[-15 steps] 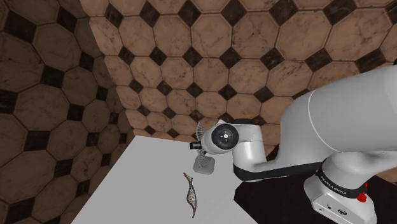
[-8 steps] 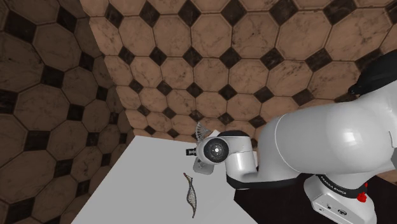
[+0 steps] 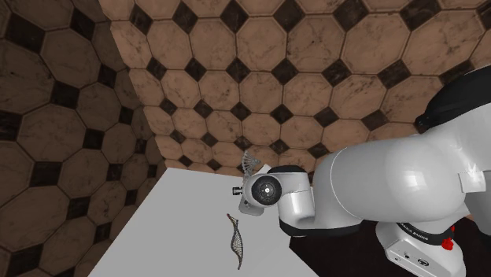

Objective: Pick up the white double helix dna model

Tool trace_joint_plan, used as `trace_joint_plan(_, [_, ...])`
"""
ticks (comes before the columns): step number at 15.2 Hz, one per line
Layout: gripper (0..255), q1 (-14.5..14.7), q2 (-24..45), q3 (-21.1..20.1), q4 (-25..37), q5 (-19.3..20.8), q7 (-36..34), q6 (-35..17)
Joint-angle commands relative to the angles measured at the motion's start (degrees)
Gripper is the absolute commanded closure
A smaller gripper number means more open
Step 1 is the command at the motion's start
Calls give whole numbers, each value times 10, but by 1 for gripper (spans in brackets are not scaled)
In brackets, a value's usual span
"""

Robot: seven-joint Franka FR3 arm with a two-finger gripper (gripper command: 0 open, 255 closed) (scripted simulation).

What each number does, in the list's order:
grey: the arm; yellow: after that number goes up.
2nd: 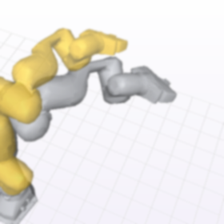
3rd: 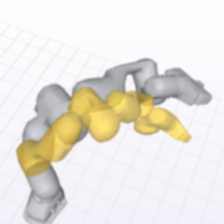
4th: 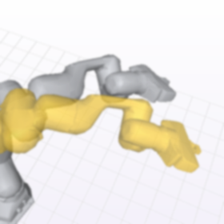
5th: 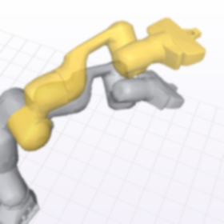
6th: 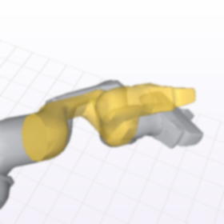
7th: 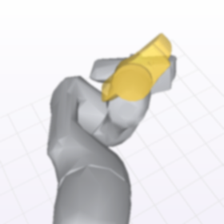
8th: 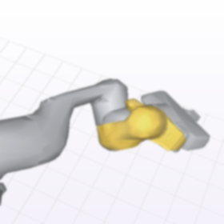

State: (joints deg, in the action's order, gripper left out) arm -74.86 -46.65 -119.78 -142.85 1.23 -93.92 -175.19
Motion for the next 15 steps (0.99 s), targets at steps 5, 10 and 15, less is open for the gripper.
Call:
trace_joint_plan(5, [255, 0, 0, 0, 0, 0, 0, 0])
trace_joint_plan(10, [255, 30, 23, 36, -10, 7, 12, 20])
trace_joint_plan(15, [255, 71, 50, 86, -19, 16, 27, 47])
